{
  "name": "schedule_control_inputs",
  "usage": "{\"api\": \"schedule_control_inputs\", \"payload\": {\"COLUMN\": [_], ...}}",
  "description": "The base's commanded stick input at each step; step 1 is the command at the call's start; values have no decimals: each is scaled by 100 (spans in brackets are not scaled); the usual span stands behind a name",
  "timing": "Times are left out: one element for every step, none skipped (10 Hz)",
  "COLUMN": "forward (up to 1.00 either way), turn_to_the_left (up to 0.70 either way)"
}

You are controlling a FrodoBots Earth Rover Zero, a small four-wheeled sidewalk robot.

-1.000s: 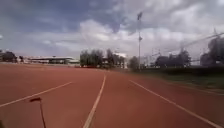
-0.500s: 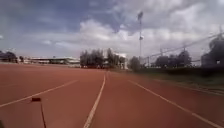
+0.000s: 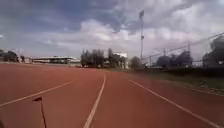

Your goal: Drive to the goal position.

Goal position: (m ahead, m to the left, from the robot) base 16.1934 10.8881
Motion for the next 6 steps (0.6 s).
{"api": "schedule_control_inputs", "payload": {"forward": [70,70,70,70,70,70], "turn_to_the_left": [0,0,0,0,0,0]}}
